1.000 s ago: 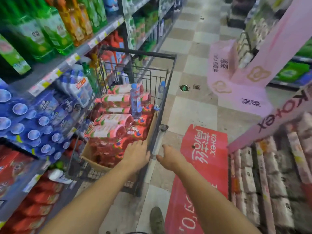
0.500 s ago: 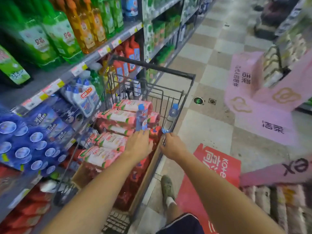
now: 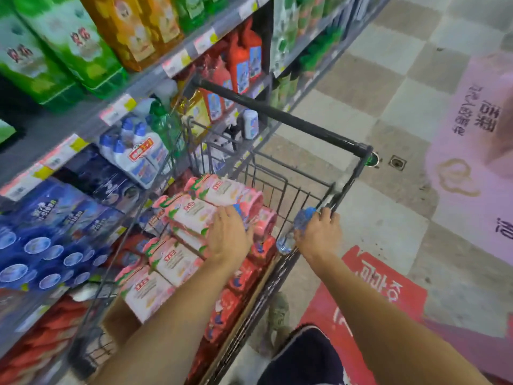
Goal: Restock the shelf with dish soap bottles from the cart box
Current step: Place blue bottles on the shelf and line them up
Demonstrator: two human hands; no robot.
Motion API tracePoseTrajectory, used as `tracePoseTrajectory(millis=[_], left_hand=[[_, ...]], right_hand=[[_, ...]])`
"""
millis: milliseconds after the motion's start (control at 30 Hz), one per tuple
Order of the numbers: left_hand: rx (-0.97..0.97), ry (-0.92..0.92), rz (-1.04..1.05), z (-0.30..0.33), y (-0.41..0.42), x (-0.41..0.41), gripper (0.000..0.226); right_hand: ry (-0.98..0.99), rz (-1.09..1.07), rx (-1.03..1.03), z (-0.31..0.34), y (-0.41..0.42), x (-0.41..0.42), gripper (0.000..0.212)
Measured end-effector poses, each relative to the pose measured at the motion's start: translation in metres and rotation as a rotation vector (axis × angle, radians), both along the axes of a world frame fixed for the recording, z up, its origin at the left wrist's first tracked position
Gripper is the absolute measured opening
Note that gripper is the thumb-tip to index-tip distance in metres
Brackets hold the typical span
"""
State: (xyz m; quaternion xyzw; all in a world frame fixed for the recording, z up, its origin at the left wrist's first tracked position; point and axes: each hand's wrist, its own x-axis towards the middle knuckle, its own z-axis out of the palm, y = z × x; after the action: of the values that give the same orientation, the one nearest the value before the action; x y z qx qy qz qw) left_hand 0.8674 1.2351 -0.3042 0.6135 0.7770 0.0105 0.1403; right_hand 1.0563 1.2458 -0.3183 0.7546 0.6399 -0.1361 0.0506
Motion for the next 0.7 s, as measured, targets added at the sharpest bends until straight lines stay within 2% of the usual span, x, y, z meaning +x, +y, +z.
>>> tracePoseTrajectory(millis=[167, 267, 367, 567, 633, 700], left_hand=[[-0.025, -0.179, 0.215, -0.013, 0.017, -0.004, 0.069], [-0.121, -0.169, 0.221, -0.020, 0.020, -0.007, 0.067], [-0.121, -0.122, 0.204, -0.022, 0.020, -0.005, 0.063], [-0.088, -0.183, 0.151, -0.025, 0.014, 0.002, 0.052], [-0.085, -0.220, 0.114, -0.026, 0.010, 0.009, 0.055], [-0.087, -0.240, 0.097, -0.028, 0.008, 0.013, 0.061]], right_hand=[[0.017, -0.048, -0.070, -0.016, 0.008, 0.002, 0.076], [0.131, -0.125, -0.128, -0.023, 0.015, -0.001, 0.085], [0.264, -0.212, -0.081, -0.026, 0.021, -0.009, 0.077], [0.236, -0.113, -0.001, -0.032, 0.008, -0.005, 0.060], [0.255, -0.076, -0.004, -0.036, -0.001, -0.004, 0.060], [0.275, -0.048, -0.032, -0.037, -0.008, -0.003, 0.070]])
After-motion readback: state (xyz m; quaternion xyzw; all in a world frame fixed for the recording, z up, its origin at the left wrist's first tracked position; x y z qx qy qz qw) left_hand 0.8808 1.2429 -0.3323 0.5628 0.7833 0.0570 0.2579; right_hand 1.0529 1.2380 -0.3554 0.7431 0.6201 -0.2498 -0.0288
